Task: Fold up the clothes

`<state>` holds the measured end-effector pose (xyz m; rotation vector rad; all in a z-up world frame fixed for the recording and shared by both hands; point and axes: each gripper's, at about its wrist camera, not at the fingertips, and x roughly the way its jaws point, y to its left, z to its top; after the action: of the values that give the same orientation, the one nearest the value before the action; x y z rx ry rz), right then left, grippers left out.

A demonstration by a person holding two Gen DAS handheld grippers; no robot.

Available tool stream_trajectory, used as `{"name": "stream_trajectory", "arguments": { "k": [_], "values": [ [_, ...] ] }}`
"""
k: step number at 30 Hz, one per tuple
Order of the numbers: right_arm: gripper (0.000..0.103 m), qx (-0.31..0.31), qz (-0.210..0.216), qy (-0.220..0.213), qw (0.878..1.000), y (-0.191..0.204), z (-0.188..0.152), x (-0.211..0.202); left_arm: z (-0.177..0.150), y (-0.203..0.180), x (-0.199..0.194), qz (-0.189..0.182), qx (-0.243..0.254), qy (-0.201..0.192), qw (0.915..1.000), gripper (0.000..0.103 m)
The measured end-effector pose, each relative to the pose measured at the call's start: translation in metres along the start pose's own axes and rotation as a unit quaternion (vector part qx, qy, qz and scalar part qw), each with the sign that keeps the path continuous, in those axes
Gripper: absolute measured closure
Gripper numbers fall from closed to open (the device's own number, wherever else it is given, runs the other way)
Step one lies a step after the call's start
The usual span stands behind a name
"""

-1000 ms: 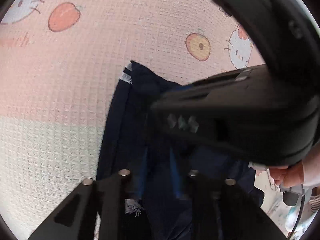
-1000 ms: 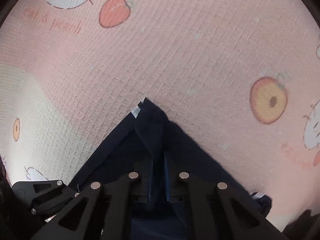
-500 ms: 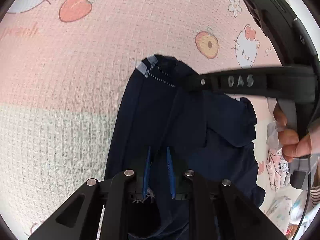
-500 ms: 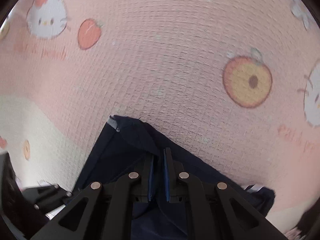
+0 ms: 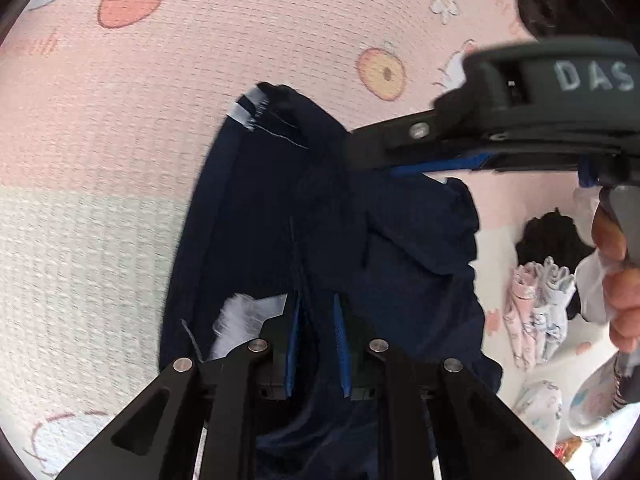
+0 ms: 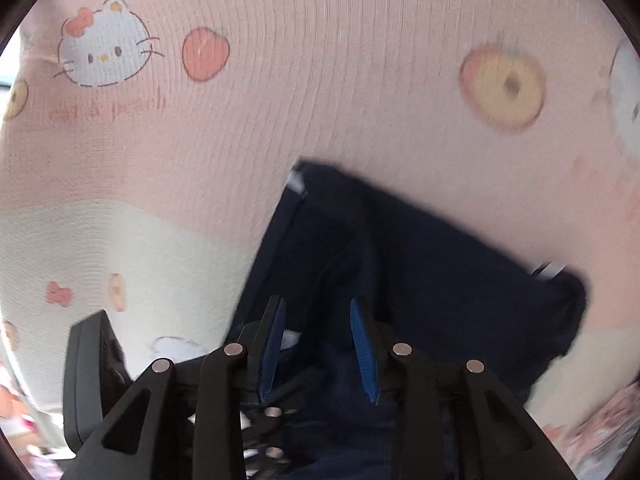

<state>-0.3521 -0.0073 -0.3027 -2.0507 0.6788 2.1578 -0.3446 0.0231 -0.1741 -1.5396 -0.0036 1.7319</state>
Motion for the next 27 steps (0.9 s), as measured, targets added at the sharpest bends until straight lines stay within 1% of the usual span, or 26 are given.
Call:
{"name": "stream_trajectory", "arguments": {
  "k": [6,12,18,19,21,24,27],
  "values": [
    [0.07,0.034,0.032,0.031,0.998,-0.013,0.03,0.025,-0.01,0.0,-0.002,-0.013,-0.008,0.0,0.9999,0.089],
    [0.07,0.069,0.064,0.063,0.994,-0.026,0.06,0.051,-0.016,0.002,-0.002,-0.024,-0.013,-0.001,0.9996,0.089],
    [0.071,0.062,0.063,0.047,0.995,-0.012,0.058,0.065,-0.021,0.0,0.001,-0.027,-0.012,-0.001,0.9995,0.089],
    [0.073,0.059,0.057,0.043,0.996,-0.01,0.057,0.066,-0.023,0.0,0.002,-0.028,-0.013,0.0,0.9995,0.089],
    [0.094,0.045,0.047,0.031,0.997,-0.006,0.054,0.068,-0.026,0.0,0.003,-0.03,-0.015,0.001,0.9994,0.089],
    [0.097,0.014,0.035,0.009,0.999,0.0,0.049,0.069,-0.031,0.0,0.005,-0.035,-0.021,0.001,0.9992,0.089],
    [0.097,0.016,0.074,-0.006,0.997,0.001,0.048,0.067,-0.035,-0.001,0.005,-0.038,-0.025,0.001,0.999,0.089]
  ]
}}
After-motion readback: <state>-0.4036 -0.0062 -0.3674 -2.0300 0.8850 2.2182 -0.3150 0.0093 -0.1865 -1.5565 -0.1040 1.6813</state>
